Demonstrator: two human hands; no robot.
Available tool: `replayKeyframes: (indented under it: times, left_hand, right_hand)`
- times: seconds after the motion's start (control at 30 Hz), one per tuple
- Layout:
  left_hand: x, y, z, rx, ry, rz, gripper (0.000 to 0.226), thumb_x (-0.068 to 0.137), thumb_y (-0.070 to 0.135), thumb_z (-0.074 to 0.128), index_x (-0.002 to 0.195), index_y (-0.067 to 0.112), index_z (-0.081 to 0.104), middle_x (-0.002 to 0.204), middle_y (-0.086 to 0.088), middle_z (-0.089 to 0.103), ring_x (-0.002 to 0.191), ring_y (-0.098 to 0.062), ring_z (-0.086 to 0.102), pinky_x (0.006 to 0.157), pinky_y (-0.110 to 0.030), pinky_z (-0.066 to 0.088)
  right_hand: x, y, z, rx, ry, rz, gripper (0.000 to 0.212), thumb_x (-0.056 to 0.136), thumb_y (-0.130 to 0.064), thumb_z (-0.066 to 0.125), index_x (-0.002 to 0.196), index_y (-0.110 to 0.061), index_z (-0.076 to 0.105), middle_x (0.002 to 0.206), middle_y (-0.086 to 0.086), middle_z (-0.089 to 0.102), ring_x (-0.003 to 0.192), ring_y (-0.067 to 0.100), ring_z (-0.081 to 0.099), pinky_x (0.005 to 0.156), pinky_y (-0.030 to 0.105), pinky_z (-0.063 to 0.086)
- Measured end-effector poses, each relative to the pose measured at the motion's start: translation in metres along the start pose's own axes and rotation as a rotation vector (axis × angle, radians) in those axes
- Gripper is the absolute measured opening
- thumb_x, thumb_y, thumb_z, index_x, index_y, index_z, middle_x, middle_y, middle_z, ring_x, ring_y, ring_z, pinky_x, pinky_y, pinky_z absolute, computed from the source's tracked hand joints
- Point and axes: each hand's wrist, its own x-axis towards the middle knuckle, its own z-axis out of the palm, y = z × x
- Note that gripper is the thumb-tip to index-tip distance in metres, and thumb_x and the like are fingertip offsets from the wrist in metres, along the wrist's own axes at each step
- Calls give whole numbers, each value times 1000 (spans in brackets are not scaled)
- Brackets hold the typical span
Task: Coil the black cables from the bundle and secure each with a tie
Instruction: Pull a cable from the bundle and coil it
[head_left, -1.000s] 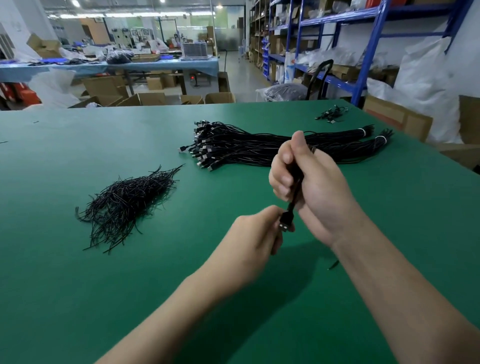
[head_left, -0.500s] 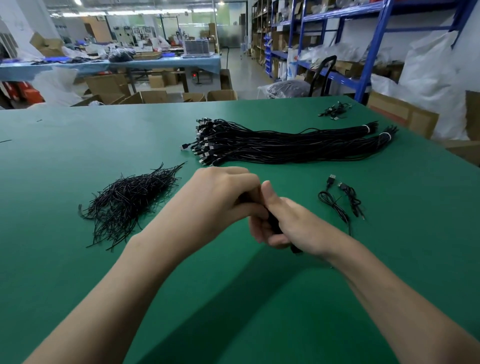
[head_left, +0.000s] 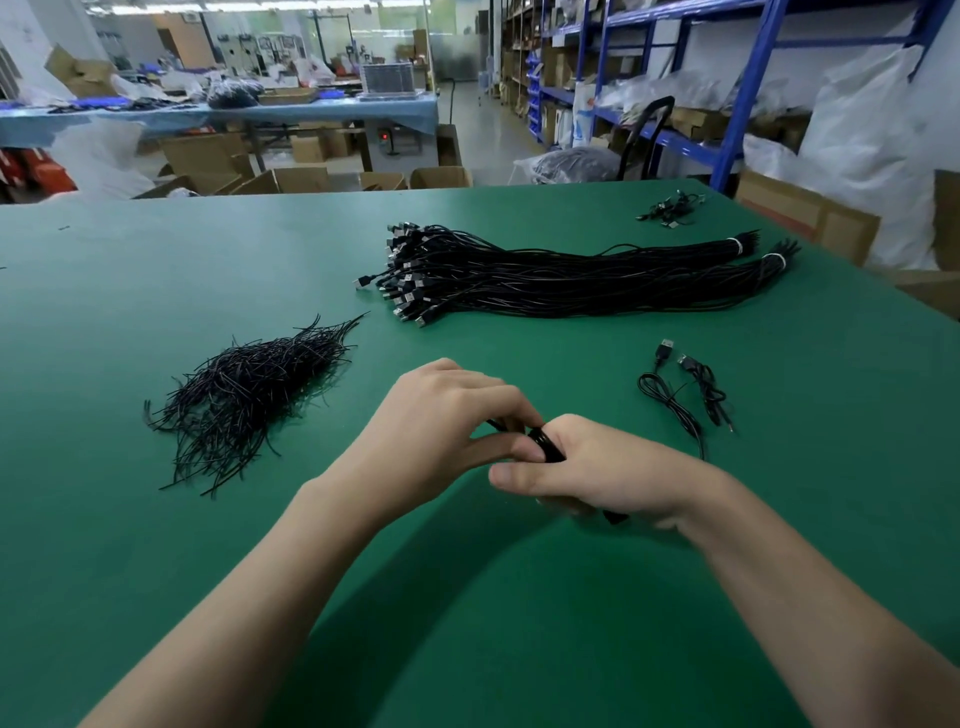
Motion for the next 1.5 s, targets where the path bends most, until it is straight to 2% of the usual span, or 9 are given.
replayKeyframes:
  times: [0.33, 0.47, 0.57, 0.7, 0.8, 0.93, 1.17, 1.33, 1.5]
  left_hand:
    - [-12, 8, 17, 139, -59, 145, 27, 99, 41, 55, 95, 20, 73, 76, 9, 66, 69, -16, 63, 65, -32, 46]
    - [-24, 2, 26, -164, -53, -52, 20, 95, 44, 65, 96, 24, 68, 93, 15, 69, 84, -3, 64, 79, -31, 50]
    - [-27, -2, 34, -423, 64, -188, 21, 90, 35, 72, 106, 22, 67, 116, 11, 68, 112, -13, 65, 92, -33, 51]
    - [-25, 6, 42, -1054, 363, -537, 67, 83, 42, 70, 141, 27, 41, 140, 4, 58, 123, -20, 63, 101, -39, 52]
    - [-28, 11, 50, -1124, 102, -496, 74, 87, 41, 69, 151, 34, 33, 144, 7, 56, 127, -16, 61, 103, -34, 51]
    - [-22, 27, 64, -1157, -20, -483, 55, 83, 26, 81, 129, 42, 54, 110, 5, 69, 100, -16, 69, 84, -31, 56]
    - [-20, 22, 55, -1110, 64, -539, 29, 84, 27, 77, 92, 7, 57, 80, -5, 61, 77, -19, 55, 70, -36, 46]
    - [-20, 19, 53, -953, 53, -521, 15, 84, 24, 73, 84, 12, 64, 71, -8, 63, 66, -14, 57, 62, -33, 50]
    - [-19, 18, 50, -911, 55, -506, 16, 82, 16, 66, 74, 30, 64, 64, 14, 55, 60, -7, 49, 57, -19, 42]
  right_hand:
    - [-8, 15, 0, 71, -152, 162, 42, 89, -53, 67, 59, -26, 55, 55, -3, 35, 49, 12, 27, 46, 23, 21]
    - [-9, 17, 7, -95, -94, 83, 44, 78, -51, 77, 58, -25, 48, 57, -5, 34, 54, 13, 29, 51, 28, 22]
    - [-4, 17, 17, -126, 59, 15, 50, 68, -59, 81, 57, -26, 45, 53, -14, 32, 51, 9, 28, 48, 25, 23]
    - [0, 13, 20, 237, 271, -166, 54, 80, -78, 56, 56, -29, 52, 54, -11, 27, 49, 11, 21, 49, 23, 19]
    - [3, 13, 20, 634, 317, -173, 58, 84, -78, 50, 63, -25, 37, 57, -8, 18, 52, 14, 14, 49, 25, 15]
    - [6, 16, 27, 862, 227, -189, 52, 96, -65, 43, 69, -22, 35, 62, -5, 17, 56, 14, 12, 53, 30, 12]
    - [8, 13, 30, 888, 87, -173, 40, 100, -51, 39, 78, -18, 38, 73, -1, 30, 69, 14, 26, 73, 29, 33]
    - [5, 13, 22, 749, 68, -88, 36, 103, -43, 41, 80, -15, 44, 78, -3, 43, 72, 11, 41, 71, 23, 43]
    - [3, 12, 21, 728, 62, -137, 36, 102, -42, 43, 82, -12, 45, 79, -4, 49, 74, 8, 49, 75, 19, 47]
